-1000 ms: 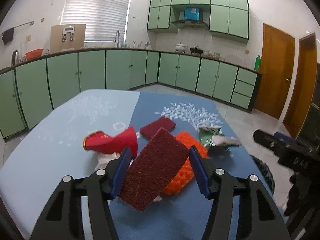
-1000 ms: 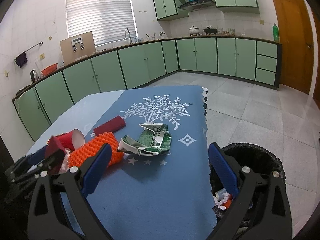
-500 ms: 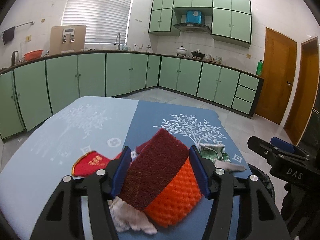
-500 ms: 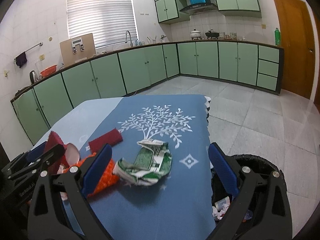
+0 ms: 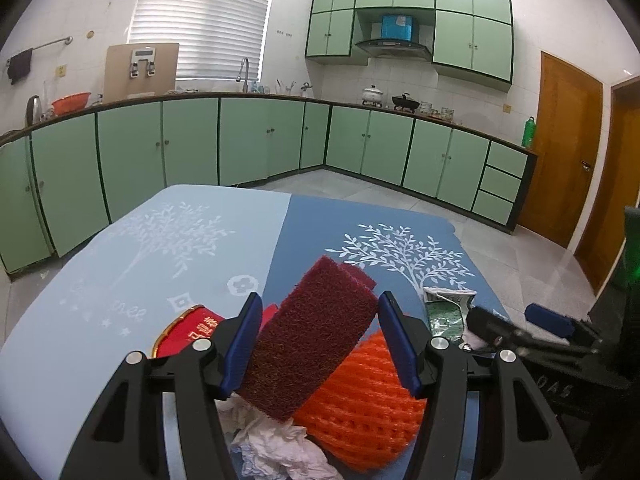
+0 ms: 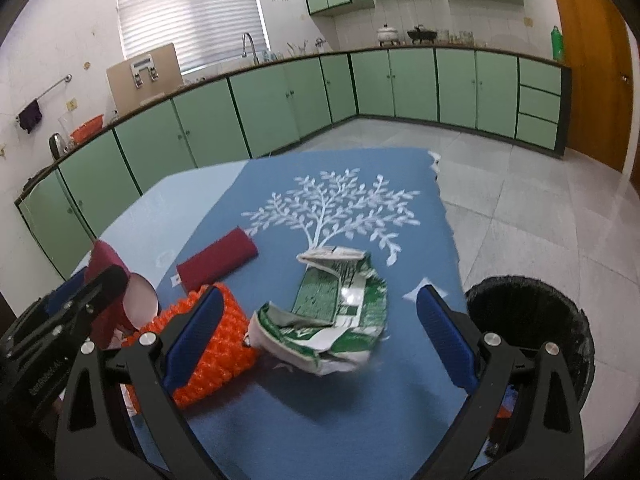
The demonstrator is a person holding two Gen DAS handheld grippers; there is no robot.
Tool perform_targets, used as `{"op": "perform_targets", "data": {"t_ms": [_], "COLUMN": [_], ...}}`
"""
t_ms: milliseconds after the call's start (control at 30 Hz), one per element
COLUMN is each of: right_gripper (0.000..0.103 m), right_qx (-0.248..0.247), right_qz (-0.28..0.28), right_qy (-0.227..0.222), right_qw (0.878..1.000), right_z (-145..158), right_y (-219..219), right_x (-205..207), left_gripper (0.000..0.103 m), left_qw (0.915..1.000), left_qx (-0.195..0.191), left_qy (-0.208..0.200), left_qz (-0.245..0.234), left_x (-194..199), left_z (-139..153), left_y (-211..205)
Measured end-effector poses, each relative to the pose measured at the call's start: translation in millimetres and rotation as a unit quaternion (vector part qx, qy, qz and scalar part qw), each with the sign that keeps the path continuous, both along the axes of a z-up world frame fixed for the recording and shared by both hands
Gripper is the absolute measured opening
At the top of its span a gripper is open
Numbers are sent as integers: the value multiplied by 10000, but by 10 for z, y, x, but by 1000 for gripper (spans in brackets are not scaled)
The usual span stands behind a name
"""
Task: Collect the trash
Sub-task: 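Grasp the crumpled green-white milk carton with the right gripper while the left gripper holds the pad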
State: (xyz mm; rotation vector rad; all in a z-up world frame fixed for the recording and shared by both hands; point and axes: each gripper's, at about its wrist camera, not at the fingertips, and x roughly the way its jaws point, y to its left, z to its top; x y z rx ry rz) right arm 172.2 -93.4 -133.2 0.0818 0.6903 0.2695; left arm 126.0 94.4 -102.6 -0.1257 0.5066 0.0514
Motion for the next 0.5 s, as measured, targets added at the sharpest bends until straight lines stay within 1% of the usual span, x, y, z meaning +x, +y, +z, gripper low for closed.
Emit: {"op": "perform_targets", "data": {"t_ms": [67, 233, 300, 433, 500], "right_gripper": [94, 93, 85, 82, 75], "right_qx": [-95, -158, -177, -172, -128], "right_qz": [-2, -55, -41, -2, 71], "right_qy": [55, 153, 213, 291, 324], "right_qw": [9999, 9997, 9996, 9994, 9994], "right_z": [-33, -78, -99, -122, -130], "right_y": [33, 27, 29, 27, 26], "right_x": [7, 36, 50, 67, 64], "left_gripper": [59, 59, 59, 59, 59], "left_qw": [10000, 10000, 10000, 10000, 10000], "left_qx": [-23, -77, -80, -76, -60], "left_qy": [3, 19, 21, 41, 53], "left_qz": [5, -5, -13, -26, -29], "left_x": [8, 15, 25, 41, 51], "left_z": [-5, -38, -49, -61, -63], "left_y": [20, 38, 53, 63, 52]}}
